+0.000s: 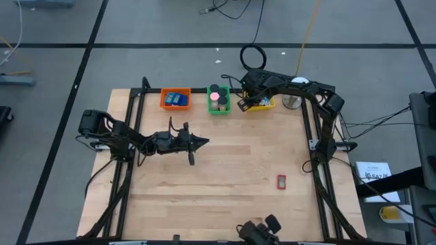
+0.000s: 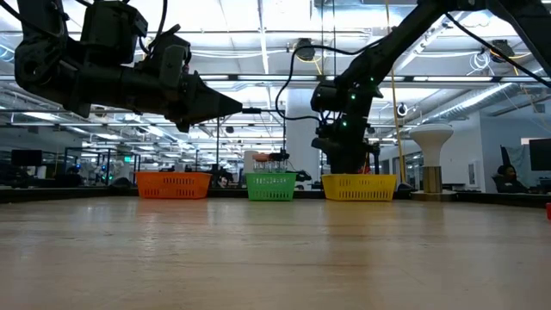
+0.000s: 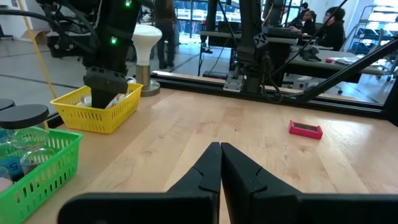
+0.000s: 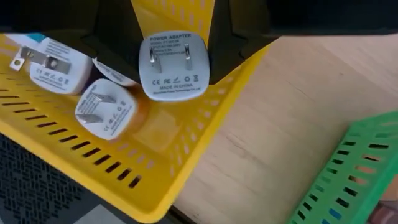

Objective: Pick & Place Office items
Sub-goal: Put the green charger adapter into the yellow bin, then put the red digital clock into the orange bin

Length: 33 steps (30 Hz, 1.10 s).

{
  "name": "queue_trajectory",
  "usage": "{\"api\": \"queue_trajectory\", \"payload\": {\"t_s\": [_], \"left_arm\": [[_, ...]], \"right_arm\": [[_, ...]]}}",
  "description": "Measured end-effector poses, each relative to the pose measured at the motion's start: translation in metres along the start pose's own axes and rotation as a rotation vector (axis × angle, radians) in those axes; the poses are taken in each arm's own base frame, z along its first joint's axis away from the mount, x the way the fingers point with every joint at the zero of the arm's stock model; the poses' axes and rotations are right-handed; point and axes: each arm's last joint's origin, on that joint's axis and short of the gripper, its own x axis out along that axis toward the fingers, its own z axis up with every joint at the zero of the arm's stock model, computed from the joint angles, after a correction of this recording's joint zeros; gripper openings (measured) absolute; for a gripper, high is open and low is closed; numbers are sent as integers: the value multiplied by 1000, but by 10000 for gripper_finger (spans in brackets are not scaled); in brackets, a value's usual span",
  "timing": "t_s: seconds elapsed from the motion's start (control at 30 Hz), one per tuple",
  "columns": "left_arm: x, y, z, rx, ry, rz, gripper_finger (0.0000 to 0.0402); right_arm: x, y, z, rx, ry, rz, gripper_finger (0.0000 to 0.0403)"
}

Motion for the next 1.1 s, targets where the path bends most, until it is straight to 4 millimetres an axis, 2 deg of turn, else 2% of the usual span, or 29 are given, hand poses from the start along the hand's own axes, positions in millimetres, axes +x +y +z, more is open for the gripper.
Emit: {"api": "queue_trajectory", "payload": {"t_s": [0.13, 0.47, 0.6, 0.7, 0.8, 0.9, 1.0, 1.1], "left_arm": [[0, 0, 0, 0, 0, 0, 7], [0, 0, 0, -1, 0, 0, 12], [0, 0, 0, -2, 0, 0, 3], [0, 0, 0, -2, 0, 1, 10], [0, 0, 0, -7, 0, 1, 14], [0, 1, 0, -9, -1, 23, 4], [2, 1, -6, -6, 10, 40, 6], [4, 1, -10, -13, -29, 22, 11]], "right_arm": [[0, 2, 2, -11, -22, 5, 147], [-1, 2, 2, -18, -37, -42, 193], [-11, 1, 4, -22, -61, -37, 205], [-28, 3, 5, -35, -101, -26, 204], [-57, 10, 1, -71, -136, -8, 184], [-86, 27, -12, -134, -150, 26, 138], [-105, 50, -40, -171, -171, 88, 77], [-111, 73, -81, -182, -152, 151, 18]]}}
